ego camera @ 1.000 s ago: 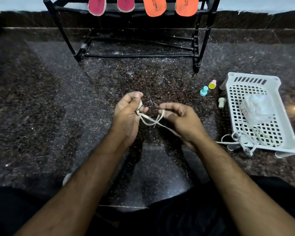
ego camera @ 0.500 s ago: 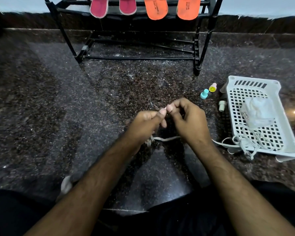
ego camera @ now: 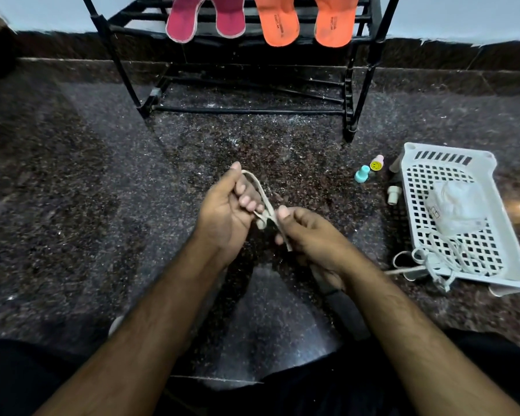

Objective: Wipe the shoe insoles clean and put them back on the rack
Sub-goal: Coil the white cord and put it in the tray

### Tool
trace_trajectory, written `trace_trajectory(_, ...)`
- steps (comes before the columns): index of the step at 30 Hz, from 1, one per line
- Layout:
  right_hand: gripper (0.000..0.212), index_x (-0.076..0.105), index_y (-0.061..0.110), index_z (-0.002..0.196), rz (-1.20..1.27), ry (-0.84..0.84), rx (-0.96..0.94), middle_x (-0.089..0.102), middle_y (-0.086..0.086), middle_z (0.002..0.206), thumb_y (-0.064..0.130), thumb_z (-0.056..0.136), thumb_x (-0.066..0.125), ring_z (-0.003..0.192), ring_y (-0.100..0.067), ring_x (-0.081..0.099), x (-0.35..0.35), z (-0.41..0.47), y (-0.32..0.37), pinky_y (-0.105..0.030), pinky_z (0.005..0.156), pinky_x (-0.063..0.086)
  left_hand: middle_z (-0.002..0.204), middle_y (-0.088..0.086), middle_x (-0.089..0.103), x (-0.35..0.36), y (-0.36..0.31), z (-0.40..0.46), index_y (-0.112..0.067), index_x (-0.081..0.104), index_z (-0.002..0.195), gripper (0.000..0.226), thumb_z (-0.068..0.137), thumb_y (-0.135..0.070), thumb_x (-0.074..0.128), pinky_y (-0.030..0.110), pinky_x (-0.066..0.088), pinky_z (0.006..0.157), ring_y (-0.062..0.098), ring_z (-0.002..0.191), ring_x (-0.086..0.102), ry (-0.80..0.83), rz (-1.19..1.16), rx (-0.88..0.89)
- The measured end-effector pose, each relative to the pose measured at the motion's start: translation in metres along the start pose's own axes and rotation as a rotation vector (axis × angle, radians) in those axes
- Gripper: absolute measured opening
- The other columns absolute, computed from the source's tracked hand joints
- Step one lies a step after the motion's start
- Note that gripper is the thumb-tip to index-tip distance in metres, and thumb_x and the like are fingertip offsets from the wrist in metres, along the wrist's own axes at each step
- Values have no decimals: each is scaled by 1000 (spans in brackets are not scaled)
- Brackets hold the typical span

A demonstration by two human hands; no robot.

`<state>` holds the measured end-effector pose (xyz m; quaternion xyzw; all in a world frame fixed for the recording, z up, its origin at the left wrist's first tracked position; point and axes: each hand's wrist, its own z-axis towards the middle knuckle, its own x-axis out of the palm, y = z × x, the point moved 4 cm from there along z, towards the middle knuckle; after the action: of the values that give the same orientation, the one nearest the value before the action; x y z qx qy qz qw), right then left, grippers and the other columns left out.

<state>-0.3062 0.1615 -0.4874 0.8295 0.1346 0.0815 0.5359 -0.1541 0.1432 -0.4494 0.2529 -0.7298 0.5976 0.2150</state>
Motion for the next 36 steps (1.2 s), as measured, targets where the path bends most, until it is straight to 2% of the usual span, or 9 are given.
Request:
trace_trajectory(4,28,63,20,97,-945,-258,-82,68,-3,84,47,97,57,80,-25,64,-27,7,-8,-35,74,53,67,3,38,-4,-8,2,-18,41,57,44,101,-19,46,29,42,68,13,65,44,-91,18,74)
trace_trajectory(9,15,70,25,101,-1085,-231,4,71,-9,102,33,95,59,99,-30,68,-22,5,-14,-36,84,54,90,6,67,-5,-7,4,-19,49,48,52,99,-11,46,36,50,88,20,96,64,-84,26,98)
trace_trajectory(12,28,68,26,118,-992,-192,-164,64,-5,115,16,93,60,108,-24,62,-19,9,-5,-33,99,49,90,10,71,5,-4,0,-16,51,55,47,102,-15,44,39,51,94,25,97,68,-26,13,70)
trace_trajectory(14,38,69,23,114,-643,-144,-297,66,1,112,0,89,52,106,-15,62,-8,5,8,-33,105,47,91,13,70,11,1,-4,-12,51,63,40,103,-19,46,43,49,96,25,95,66,-19,44,53)
trace_trajectory(18,24,64,22,101,13,-52,-270,69,4,92,11,87,49,88,-16,65,9,-2,18,-42,86,56,104,14,70,20,9,-9,-6,52,71,35,99,-27,49,43,53,78,24,83,64,32,53,4)
trace_trajectory(20,15,62,17,103,-17,-18,-310,63,4,87,24,92,56,82,-13,57,13,-5,17,-40,80,51,109,14,71,25,8,-11,-5,56,76,34,99,-28,47,41,56,77,24,82,68,71,47,-1)
trace_trajectory(26,36,57,9,88,-127,20,-309,55,-5,66,44,95,54,57,-19,49,16,3,9,-39,54,41,95,13,74,25,4,-11,-4,70,89,32,101,-21,46,33,56,87,27,101,68,60,45,55)
trace_trajectory(31,31,64,30,76,-90,-58,-281,53,6,59,37,102,49,51,-9,44,6,6,7,-29,51,36,97,12,73,24,0,-13,-6,70,98,25,97,-21,51,36,58,88,26,100,71,57,31,38)
trace_trajectory(36,46,66,13,79,-65,-15,-298,59,1,71,54,96,52,67,-15,48,11,-1,13,-31,66,37,84,5,61,30,2,-13,-5,67,119,29,103,-19,46,32,53,79,16,80,62,127,48,3)
